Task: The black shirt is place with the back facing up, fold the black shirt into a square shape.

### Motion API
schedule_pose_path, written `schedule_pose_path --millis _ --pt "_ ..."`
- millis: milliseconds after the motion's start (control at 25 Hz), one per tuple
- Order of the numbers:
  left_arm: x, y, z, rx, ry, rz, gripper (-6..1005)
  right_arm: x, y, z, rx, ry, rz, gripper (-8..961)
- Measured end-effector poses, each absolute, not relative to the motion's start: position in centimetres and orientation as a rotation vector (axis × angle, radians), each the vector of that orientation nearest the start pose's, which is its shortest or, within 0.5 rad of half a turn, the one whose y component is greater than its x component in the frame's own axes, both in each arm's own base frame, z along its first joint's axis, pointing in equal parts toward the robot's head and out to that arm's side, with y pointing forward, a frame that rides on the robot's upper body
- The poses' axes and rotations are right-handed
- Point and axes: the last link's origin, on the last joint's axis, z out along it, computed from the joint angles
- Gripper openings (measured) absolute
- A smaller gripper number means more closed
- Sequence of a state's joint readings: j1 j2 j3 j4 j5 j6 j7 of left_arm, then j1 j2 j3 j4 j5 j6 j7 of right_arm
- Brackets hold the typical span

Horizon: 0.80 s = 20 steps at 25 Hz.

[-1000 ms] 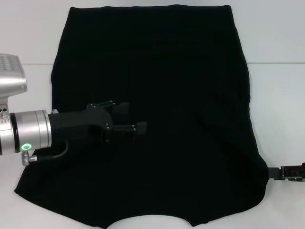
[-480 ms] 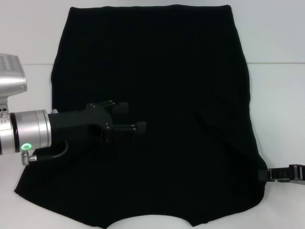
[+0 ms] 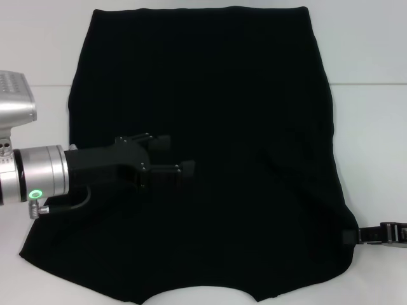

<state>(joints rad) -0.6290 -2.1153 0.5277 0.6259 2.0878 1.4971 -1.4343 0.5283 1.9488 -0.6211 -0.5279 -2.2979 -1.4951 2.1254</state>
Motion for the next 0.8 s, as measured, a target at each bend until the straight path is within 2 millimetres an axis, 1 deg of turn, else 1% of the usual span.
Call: schedule_pose_path --millis 80,320,440,520,560,600,800 --pt "-24.4 35.6 -0.7 -2.642 -0.710 -0.750 885 33.2 31.4 2.1 -2.357 1.785 0.374 348" --pt "-24.4 35.6 -0.7 -2.642 -0.710 -0.750 885 33.1 31.5 2.0 -2.358 1.780 0.361 115" --pt "-24.6 35.6 -0.5 -2.629 -0.733 -0.759 884 33.2 31.5 2.1 -2.356 1.778 0.363 64" --pt "-25.1 35.4 0.3 -2.597 -0.805 -0.767 884 33.4 31.4 2.2 -2.351 1.776 0.364 30" --pt "-25.1 35.4 0.3 -2.597 -0.805 -0.767 884 33.6 31.3 2.3 -2.349 1.774 0.363 30" --pt "-25.5 35.3 0.7 -2.581 -0.842 -0.763 884 33.6 31.3 2.3 -2.347 1.772 0.366 30" --pt "-28.3 33.6 2.8 -2.496 -0.991 -0.704 883 33.7 31.2 2.5 -2.347 1.753 0.397 31"
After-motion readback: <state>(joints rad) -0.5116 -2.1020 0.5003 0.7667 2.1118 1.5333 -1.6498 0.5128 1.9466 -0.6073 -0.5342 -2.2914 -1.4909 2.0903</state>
